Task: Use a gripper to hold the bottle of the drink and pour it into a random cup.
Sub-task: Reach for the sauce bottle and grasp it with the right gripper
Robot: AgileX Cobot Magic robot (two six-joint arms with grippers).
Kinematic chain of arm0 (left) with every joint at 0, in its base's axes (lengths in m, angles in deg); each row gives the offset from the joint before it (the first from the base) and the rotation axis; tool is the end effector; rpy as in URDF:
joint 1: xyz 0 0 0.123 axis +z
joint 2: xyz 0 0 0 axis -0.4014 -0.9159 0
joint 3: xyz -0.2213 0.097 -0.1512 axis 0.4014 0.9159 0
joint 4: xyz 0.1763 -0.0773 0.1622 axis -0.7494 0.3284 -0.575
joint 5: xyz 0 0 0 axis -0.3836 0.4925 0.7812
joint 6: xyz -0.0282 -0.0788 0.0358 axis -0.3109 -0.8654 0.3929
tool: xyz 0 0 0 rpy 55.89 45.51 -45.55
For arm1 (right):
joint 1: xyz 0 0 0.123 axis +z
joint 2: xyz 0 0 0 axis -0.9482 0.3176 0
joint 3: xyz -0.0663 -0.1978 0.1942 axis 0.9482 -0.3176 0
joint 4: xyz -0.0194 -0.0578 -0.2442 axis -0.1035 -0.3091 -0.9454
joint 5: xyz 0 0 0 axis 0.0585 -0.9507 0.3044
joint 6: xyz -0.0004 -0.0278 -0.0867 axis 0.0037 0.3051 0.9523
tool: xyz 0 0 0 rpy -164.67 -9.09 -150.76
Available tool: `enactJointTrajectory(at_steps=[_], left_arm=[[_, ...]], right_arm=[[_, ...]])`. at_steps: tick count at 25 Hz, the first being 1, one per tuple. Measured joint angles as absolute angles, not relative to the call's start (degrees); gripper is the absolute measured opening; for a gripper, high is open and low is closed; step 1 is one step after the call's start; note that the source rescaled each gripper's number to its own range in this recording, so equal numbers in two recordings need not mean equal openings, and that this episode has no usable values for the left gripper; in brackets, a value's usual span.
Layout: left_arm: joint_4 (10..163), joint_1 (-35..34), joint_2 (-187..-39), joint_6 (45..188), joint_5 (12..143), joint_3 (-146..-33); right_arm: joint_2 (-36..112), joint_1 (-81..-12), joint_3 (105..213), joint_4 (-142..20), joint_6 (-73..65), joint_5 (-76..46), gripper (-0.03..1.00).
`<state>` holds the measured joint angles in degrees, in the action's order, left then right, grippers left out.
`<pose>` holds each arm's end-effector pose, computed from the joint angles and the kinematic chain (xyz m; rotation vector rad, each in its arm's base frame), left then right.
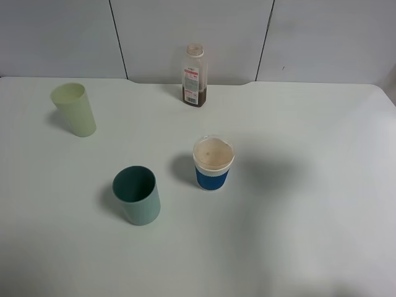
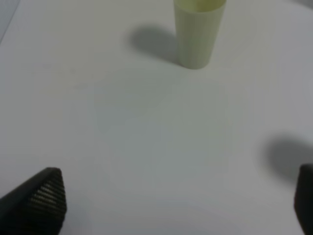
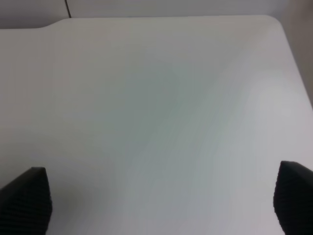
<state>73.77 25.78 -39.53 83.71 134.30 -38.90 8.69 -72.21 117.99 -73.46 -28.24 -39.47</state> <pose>-0.0064 -0.0017 0.2804 -0.0189 2.0229 0.0125 0.1496 -0.0057 0.3196 -0.0099 2.1539 -0.0792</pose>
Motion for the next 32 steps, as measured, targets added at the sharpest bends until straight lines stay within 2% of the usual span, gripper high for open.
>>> enactJointTrajectory(at_steps=[4, 20, 28, 32], left_arm=[[73.8, 25.8, -39.5, 83.7, 134.3, -38.9], [73.8, 25.8, -39.5, 83.7, 134.3, -38.9], [73.8, 25.8, -39.5, 83.7, 134.3, -38.9], [73.8, 25.8, -39.5, 83.7, 134.3, -38.9]], right_arm=[[17.0, -71.4, 118.0, -73.6, -26.6, -33.4, 1.00], [45.2, -58.0, 118.0, -80.5, -24.2, -3.7, 1.00], [52.4, -57.3, 118.0, -82.5, -24.3, 5.8, 1.00], [56.3, -57.2, 118.0, -82.7, -24.4, 14.4, 1.00]])
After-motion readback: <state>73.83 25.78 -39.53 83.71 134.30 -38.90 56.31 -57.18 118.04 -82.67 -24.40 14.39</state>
